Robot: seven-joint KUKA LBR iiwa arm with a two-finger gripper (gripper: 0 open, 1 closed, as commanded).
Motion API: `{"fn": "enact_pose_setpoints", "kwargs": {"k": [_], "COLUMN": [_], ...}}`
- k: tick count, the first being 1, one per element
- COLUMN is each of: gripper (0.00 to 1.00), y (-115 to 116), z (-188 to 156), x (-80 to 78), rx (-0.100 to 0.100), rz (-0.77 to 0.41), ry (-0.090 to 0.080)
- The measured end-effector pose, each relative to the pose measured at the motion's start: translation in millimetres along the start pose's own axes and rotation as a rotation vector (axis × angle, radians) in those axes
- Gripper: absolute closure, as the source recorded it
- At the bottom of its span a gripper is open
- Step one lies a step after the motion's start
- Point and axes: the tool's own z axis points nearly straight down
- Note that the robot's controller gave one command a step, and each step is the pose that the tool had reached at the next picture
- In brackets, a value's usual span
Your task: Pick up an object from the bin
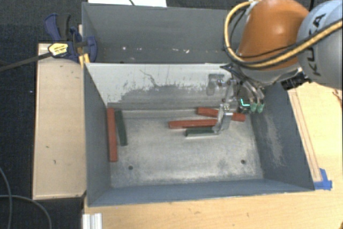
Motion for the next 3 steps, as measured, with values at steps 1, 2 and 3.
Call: {"fn": "enact_pose_setpoints", "kwargs": {"k": [1, 2, 3], "gripper": [0.00, 1.00, 1.00], "y": [33.1, 32.5, 24.3], "z": [159.1, 154.2, 17.5], "x": [-13.7, -15.7, 34.1], "rx": [0.000, 0.000, 0.001], "rz": [-0.171, -0.167, -0.303], "ry": [0.000, -0.007, -0.014]}}
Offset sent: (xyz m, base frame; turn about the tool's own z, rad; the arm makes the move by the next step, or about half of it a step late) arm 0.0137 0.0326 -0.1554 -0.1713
